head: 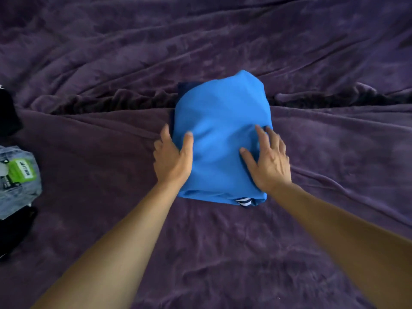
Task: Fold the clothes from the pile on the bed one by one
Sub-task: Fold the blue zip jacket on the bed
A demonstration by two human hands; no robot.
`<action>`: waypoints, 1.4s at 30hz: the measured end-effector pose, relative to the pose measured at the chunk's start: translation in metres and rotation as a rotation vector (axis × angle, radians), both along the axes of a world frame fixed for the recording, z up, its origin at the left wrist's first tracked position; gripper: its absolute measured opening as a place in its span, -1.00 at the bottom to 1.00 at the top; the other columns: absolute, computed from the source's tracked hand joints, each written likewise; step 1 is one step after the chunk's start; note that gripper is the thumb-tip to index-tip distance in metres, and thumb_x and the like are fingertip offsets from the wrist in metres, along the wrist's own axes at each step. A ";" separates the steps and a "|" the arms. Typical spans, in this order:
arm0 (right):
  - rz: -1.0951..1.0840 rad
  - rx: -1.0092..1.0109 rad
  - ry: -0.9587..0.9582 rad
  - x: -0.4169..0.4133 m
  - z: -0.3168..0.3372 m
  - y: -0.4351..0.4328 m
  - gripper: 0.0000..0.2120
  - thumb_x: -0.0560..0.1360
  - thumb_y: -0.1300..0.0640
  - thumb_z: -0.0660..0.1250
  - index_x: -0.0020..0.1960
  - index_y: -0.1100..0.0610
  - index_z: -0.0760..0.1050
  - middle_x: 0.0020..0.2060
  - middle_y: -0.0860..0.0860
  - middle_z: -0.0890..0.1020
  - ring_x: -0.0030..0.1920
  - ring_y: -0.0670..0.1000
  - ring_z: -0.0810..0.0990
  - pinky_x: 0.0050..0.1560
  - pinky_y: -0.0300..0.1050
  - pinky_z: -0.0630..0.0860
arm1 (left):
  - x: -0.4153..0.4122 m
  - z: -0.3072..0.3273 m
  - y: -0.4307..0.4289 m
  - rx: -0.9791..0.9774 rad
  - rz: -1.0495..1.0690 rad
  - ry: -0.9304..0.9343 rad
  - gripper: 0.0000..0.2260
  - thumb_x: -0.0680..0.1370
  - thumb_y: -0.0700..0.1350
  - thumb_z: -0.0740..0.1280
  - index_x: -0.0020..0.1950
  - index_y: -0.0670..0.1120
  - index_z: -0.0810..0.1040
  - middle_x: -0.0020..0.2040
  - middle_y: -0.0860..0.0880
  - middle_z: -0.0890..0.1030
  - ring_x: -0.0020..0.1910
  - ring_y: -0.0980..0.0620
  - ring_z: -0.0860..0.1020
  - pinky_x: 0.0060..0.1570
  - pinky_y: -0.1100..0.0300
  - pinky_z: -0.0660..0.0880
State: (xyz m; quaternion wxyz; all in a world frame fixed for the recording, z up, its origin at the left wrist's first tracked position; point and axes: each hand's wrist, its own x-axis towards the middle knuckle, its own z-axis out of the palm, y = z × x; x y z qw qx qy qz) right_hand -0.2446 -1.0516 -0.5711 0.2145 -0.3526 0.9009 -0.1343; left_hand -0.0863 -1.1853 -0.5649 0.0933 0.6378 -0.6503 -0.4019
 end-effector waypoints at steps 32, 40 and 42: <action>-0.268 0.114 -0.032 -0.112 0.133 0.332 -0.46 0.56 -0.25 0.13 0.50 -0.23 0.11 0.20 0.04 0.45 0.01 0.25 0.57 -0.05 0.04 0.46 | -0.163 0.122 0.310 -0.118 -0.431 -0.148 -0.65 0.64 0.08 0.09 0.40 0.09 0.42 0.21 -0.11 0.58 0.15 -0.17 0.53 0.07 0.05 0.43; -0.197 -0.084 0.098 -0.244 0.193 0.433 -0.48 0.57 -0.19 0.17 0.50 -0.16 0.19 0.18 0.07 0.47 -0.01 0.24 0.56 -0.04 0.07 0.49 | -0.289 0.184 0.418 -0.198 -0.284 0.030 -0.69 0.63 0.06 0.12 0.33 0.08 0.47 0.20 -0.03 0.60 0.15 -0.13 0.54 0.06 0.03 0.47; -0.201 -0.093 0.142 -0.280 0.209 0.447 -0.48 0.56 -0.20 0.17 0.49 -0.17 0.19 0.14 0.06 0.47 -0.03 0.24 0.56 -0.06 0.06 0.49 | -0.322 0.199 0.432 -0.206 -0.260 0.063 -0.68 0.63 0.06 0.11 0.34 0.09 0.46 0.24 -0.01 0.57 0.17 -0.11 0.53 0.07 0.04 0.46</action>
